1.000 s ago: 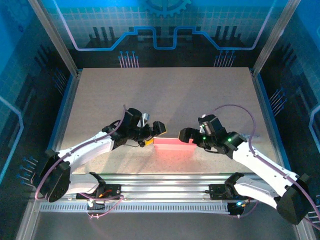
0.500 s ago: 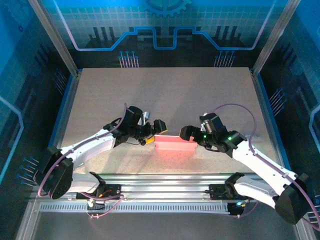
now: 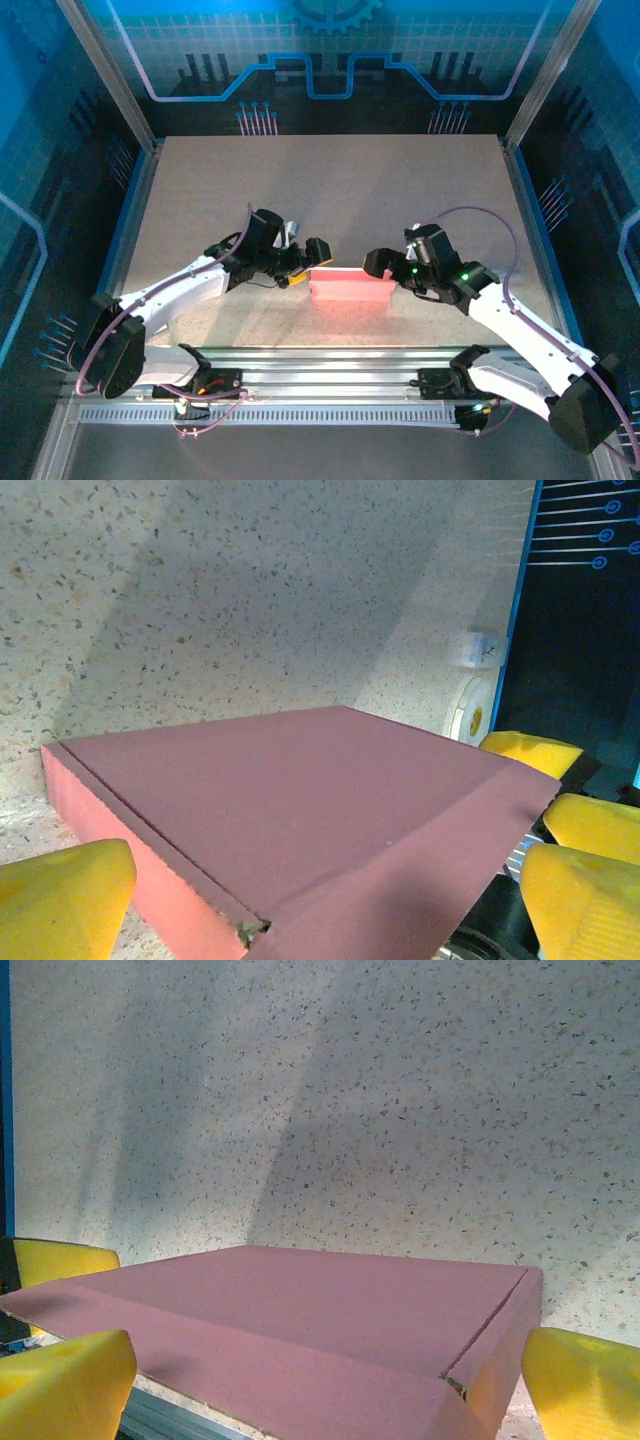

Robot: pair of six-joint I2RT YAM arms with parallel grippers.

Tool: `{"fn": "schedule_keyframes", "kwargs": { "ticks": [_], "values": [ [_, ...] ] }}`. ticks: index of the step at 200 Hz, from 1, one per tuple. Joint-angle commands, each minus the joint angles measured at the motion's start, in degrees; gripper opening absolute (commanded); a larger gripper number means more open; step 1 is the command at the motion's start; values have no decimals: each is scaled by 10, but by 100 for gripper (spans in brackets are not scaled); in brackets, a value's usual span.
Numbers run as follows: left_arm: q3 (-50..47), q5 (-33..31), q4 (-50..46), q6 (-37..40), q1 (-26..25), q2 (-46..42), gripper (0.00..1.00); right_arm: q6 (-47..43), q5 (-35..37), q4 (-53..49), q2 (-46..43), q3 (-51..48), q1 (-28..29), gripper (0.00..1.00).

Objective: Fold the paper box

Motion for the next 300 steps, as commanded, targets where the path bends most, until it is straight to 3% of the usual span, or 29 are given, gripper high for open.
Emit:
{"fn": "schedule_keyframes", "kwargs": {
  "ticks": [1,56,111,135,209,300],
  "values": [
    [21,6,-28,27,5,-20,99,-24,-10,-17,-11,18,-12,100],
    [60,-42,-142,133,5,-64,99,-151,-14,-95,-39,60,-32,100],
    [81,-39,-257,284,5,-103,92,-273,-24,-193,-51,110,-38,81],
    [102,-33,-283,324,5,-86,83,-292,-16,-212,-40,120,-38,70],
    [146,-17,-300,395,4,-24,61,-317,13,-211,-6,124,-39,55],
    [169,-30,-308,426,-1,19,47,-316,19,-204,20,129,-39,39]
  ]
}}
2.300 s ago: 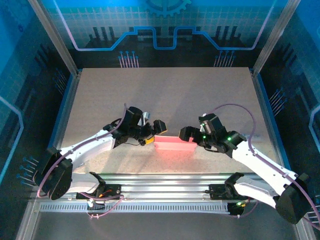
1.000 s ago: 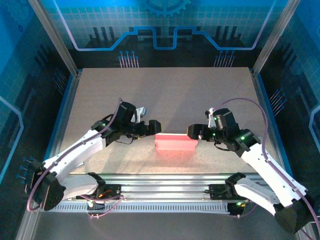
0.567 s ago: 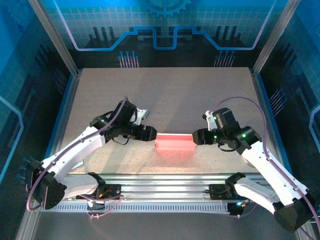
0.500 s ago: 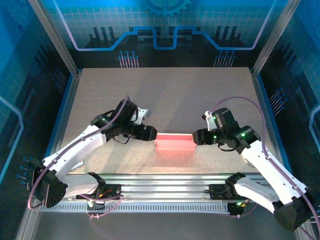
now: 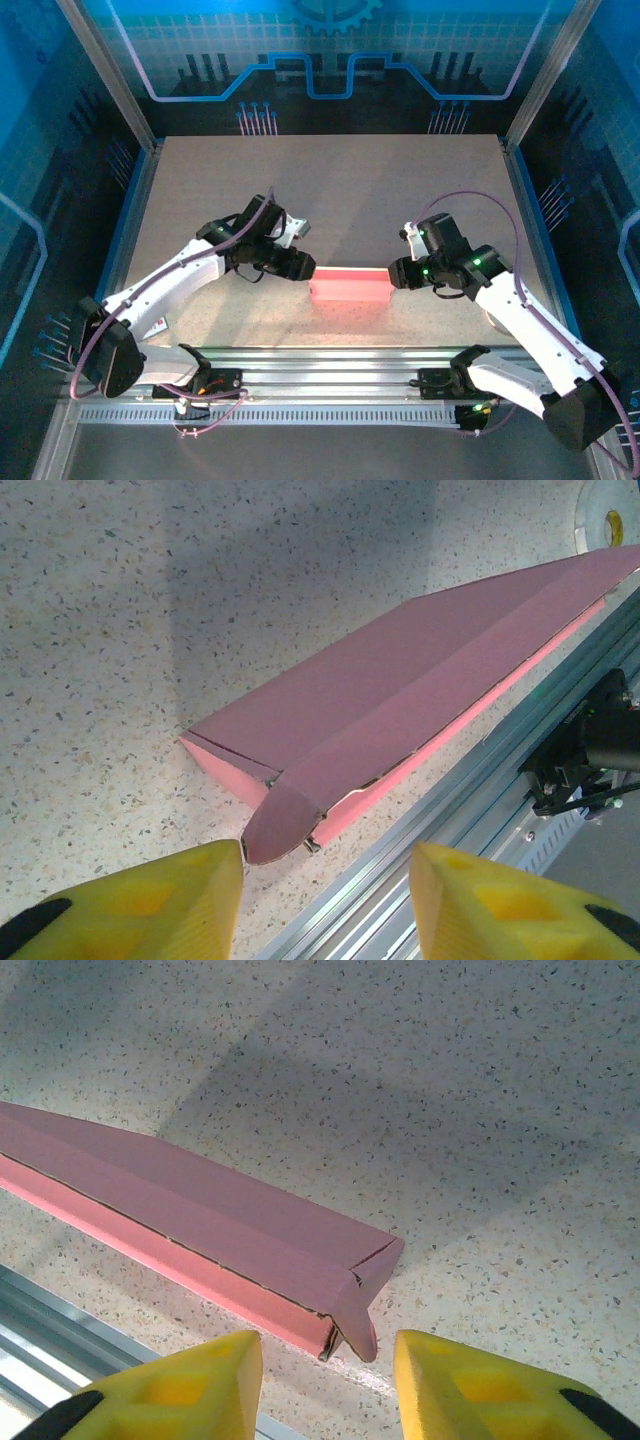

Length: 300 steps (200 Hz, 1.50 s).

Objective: Fold the paper box

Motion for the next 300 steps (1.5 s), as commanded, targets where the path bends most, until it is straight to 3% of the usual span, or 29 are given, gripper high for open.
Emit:
{"fn": "schedule_keyframes", "kwargs": {
  "ticks": [1,101,211,300],
  "values": [
    [22,0,-20,22,-1,11,47,-6,9,-4,4,19,-9,39],
    [38,-1,-32,33,-2,33,33,-5,11,-2,6,16,-9,29],
    [39,4,-26,23,-5,43,27,-6,9,6,14,18,-10,20],
    [42,21,-19,-6,-6,50,15,5,-14,17,14,16,-10,14]
  ]
}}
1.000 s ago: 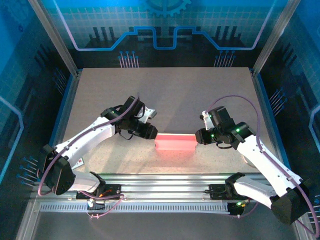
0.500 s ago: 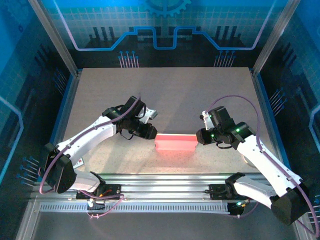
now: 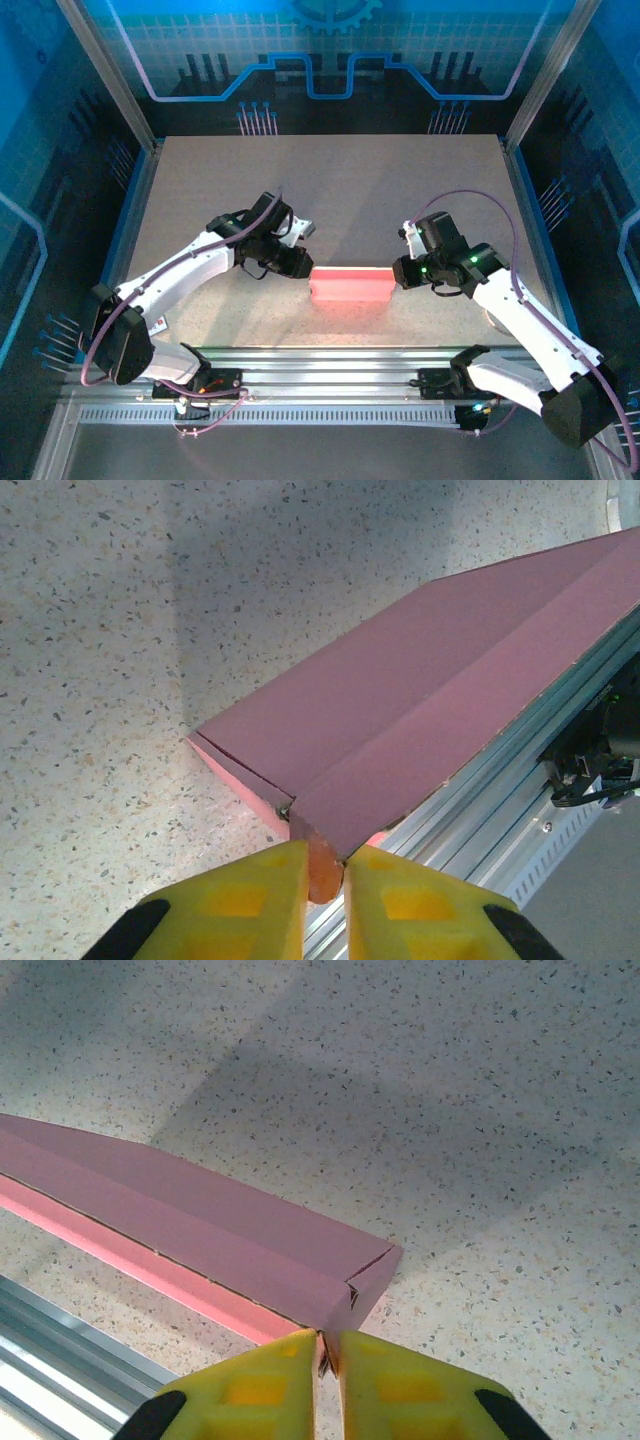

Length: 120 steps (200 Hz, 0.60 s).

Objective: Fold the paper box

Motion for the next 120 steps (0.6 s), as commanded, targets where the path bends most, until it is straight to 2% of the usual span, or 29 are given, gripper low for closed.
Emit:
{"fn": "schedule_keyframes", "kwargs": {
  "ticks": [1,44,120],
  "values": [
    [19,21,-1,-21,-3,6,15,4,-13,6,1,16,-7,14],
    [11,40,20,-51,-4,4,14,12,-26,9,-2,13,-7,12],
    [-7,36,37,-68,-13,4,13,27,-42,15,-6,2,-6,10]
  ]
}}
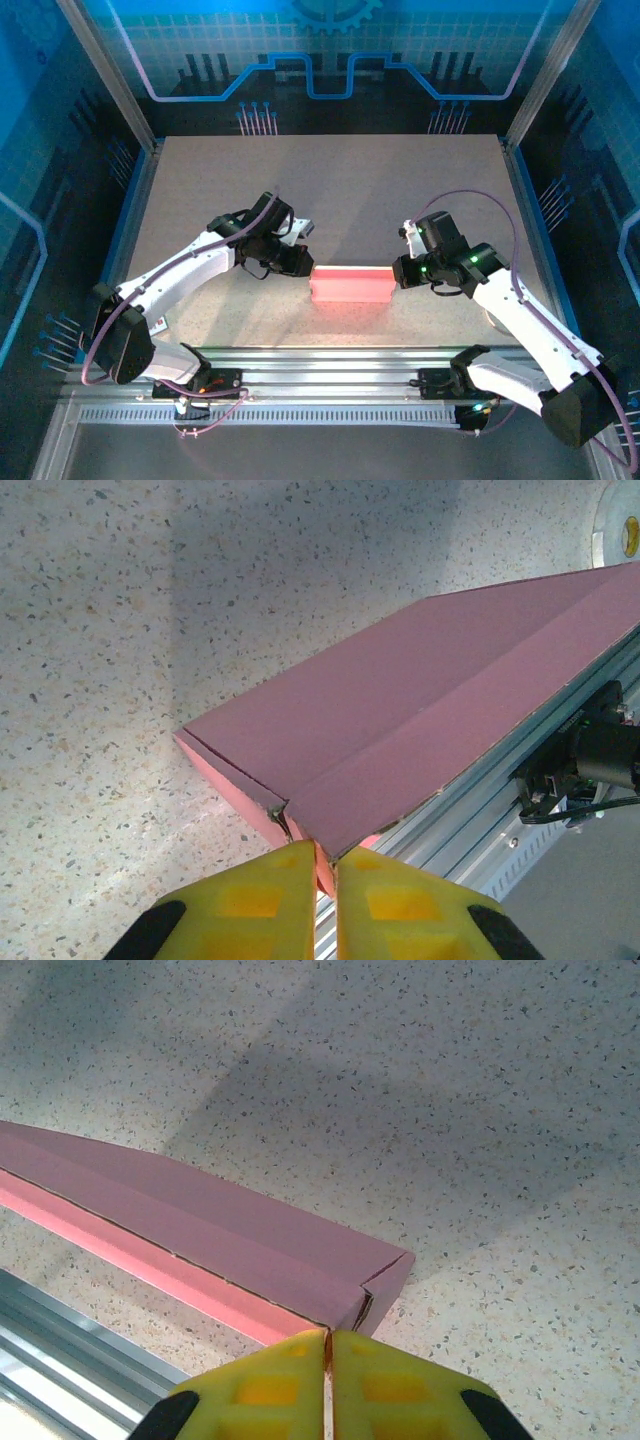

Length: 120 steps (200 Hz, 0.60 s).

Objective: Fold the paper box

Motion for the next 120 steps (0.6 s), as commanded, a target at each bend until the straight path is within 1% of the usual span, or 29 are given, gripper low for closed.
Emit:
{"fn": "schedule_keyframes", "kwargs": {
  "ticks": [1,47,120],
  "values": [
    [-6,25,27,-12,-11,4,13,9,-30,12,-6,1,-6,11],
    [-24,14,34,-16,-21,1,13,15,-26,13,-13,-12,-5,10],
    [-35,-14,24,-12,-28,-3,12,14,4,6,-18,-32,2,10]
  ]
}}
